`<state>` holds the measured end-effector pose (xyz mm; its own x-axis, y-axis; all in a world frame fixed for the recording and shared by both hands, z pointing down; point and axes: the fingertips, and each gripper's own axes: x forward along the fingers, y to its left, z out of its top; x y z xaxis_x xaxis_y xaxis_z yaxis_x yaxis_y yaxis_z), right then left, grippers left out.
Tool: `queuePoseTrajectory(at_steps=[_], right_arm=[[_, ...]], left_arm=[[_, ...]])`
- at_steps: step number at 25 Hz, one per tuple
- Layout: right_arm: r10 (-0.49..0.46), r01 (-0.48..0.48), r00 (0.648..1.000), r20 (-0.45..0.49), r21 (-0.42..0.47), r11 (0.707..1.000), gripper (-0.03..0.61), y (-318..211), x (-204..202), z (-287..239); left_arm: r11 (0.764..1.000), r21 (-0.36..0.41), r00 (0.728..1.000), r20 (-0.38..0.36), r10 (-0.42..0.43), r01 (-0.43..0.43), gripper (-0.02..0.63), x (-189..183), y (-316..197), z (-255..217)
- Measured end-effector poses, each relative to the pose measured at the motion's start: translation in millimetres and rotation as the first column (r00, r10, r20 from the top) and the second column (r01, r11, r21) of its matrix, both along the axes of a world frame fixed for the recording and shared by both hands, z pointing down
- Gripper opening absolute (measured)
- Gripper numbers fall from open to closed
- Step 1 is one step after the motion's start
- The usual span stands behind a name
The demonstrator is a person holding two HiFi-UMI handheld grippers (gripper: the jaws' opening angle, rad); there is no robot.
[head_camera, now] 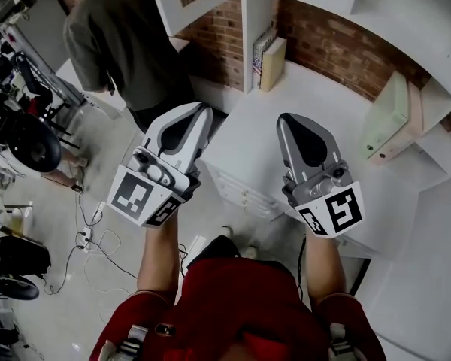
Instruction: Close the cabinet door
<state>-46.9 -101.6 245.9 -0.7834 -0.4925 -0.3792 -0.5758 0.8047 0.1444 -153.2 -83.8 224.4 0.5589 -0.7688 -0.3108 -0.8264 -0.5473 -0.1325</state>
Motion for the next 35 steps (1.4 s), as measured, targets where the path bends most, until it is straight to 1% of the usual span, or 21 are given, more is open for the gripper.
queuePoseTrajectory(at_steps=[4, 8, 11, 16, 19, 22, 26, 32, 35], right_arm=[[0.006, -0.006, 1.000, -0.006, 0.016, 1.000, 0.012, -17, -16, -6], [0.017, -0.017, 1.000, -0.011, 0.030, 0.999, 0.012, -33, -36, -13], [0.031, -0.031, 0.999, -0.011, 0.040, 0.999, 0.012, -46, -51, -17], [0.069, -0.068, 0.998, -0.012, 0.055, 0.996, 0.012, -64, -69, -18], [0.099, -0.098, 0.995, -0.015, 0.059, 0.993, 0.012, -75, -77, -17], [0.131, -0.130, 0.991, -0.014, 0.064, 0.989, 0.012, -83, -81, -19], [0.172, -0.170, 0.985, -0.017, 0.067, 0.983, 0.012, -92, -84, -21], [0.220, -0.218, 0.975, -0.032, 0.060, 0.974, 0.012, -96, -85, -15], [0.234, -0.232, 0.972, -0.033, 0.046, 0.972, 0.012, -99, -79, -12]], left_arm=[[1.000, 0.017, 1.000, 0.002, -0.011, 0.011, 0.003, -22, -22, -10], [0.999, 0.020, 0.999, 0.031, -0.033, 0.033, 0.003, -49, -47, -18], [0.999, 0.033, 0.998, 0.039, -0.039, 0.038, 0.005, -71, -64, -27], [0.998, 0.064, 0.999, 0.048, -0.023, 0.020, 0.060, -99, -91, -43], [0.997, 0.075, 1.000, 0.028, 0.013, -0.015, 0.094, -113, -110, -55], [0.995, 0.063, 0.997, 0.008, 0.071, -0.071, 0.132, -122, -131, -63], [0.989, 0.047, 0.990, 0.026, 0.136, -0.137, 0.161, -122, -152, -68], [0.974, 0.059, 0.976, 0.039, 0.216, -0.218, 0.169, -115, -163, -73], [0.962, 0.061, 0.964, 0.006, 0.265, -0.265, 0.172, -114, -166, -75]])
